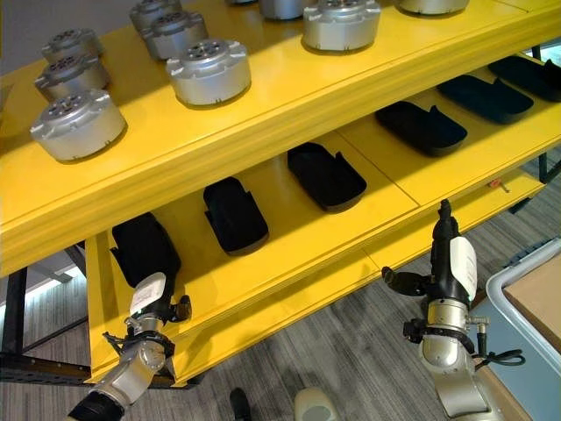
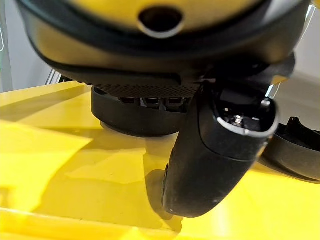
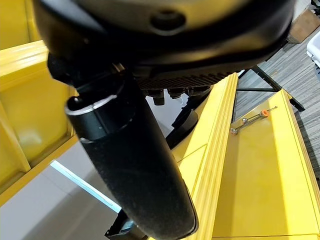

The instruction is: Move parts from the plastic box to the shelf.

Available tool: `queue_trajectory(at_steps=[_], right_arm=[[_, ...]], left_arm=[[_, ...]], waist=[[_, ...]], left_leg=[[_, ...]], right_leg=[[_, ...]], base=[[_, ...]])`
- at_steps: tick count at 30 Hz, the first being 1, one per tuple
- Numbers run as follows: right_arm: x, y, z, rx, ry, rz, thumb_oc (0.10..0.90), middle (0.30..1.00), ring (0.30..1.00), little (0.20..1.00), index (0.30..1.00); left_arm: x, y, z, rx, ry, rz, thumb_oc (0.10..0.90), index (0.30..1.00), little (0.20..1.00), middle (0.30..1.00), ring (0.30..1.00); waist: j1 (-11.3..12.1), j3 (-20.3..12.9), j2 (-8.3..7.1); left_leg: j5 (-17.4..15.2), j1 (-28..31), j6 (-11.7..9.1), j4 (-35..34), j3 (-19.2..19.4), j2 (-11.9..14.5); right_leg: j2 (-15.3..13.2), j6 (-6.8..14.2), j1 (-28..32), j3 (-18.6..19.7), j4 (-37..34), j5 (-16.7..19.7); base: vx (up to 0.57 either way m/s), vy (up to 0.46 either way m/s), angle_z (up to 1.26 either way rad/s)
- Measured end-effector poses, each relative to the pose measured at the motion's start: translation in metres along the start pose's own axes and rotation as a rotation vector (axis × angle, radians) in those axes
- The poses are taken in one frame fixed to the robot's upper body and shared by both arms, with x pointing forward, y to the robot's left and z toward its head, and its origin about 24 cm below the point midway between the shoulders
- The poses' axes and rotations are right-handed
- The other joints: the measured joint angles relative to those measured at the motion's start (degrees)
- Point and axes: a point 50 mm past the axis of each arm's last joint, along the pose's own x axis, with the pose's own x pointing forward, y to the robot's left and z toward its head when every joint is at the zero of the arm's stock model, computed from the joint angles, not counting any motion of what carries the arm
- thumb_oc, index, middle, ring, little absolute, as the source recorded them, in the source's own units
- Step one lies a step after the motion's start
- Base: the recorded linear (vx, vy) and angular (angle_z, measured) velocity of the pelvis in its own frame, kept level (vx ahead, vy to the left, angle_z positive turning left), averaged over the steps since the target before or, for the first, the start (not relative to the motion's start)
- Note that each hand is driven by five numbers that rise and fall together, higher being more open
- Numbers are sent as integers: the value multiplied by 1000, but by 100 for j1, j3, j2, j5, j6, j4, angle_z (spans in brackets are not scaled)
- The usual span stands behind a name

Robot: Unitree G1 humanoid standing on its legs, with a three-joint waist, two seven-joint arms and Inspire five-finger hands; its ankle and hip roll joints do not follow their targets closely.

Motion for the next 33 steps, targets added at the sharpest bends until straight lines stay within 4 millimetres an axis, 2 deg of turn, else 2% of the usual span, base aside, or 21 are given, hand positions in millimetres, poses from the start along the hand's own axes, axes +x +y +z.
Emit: queue_trajectory(at_steps=[17, 33], right_arm=[[0, -1, -1, -4, 10, -15, 900, 1000, 1000, 1000, 1000], [0, -2, -2, -6, 21, -24, 900, 1000, 1000, 1000, 1000]], left_arm=[[-9, 2, -2, 4, -33, -13, 900, 1000, 1000, 1000, 1000], [-10, 5, 6, -24, -69, -25, 900, 1000, 1000, 1000, 1000]], waist=[[20, 14, 2], [150, 87, 50]], left_leg=[[-2, -45, -1, 0, -32, -5], [-1, -107, -1, 0, -98, -19]], right_leg=[[-5, -14, -24, -17, -12, -38], [-21, -14, -34, -72, -64, -42]], base=[[0, 0, 0], [-1, -1, 1]])
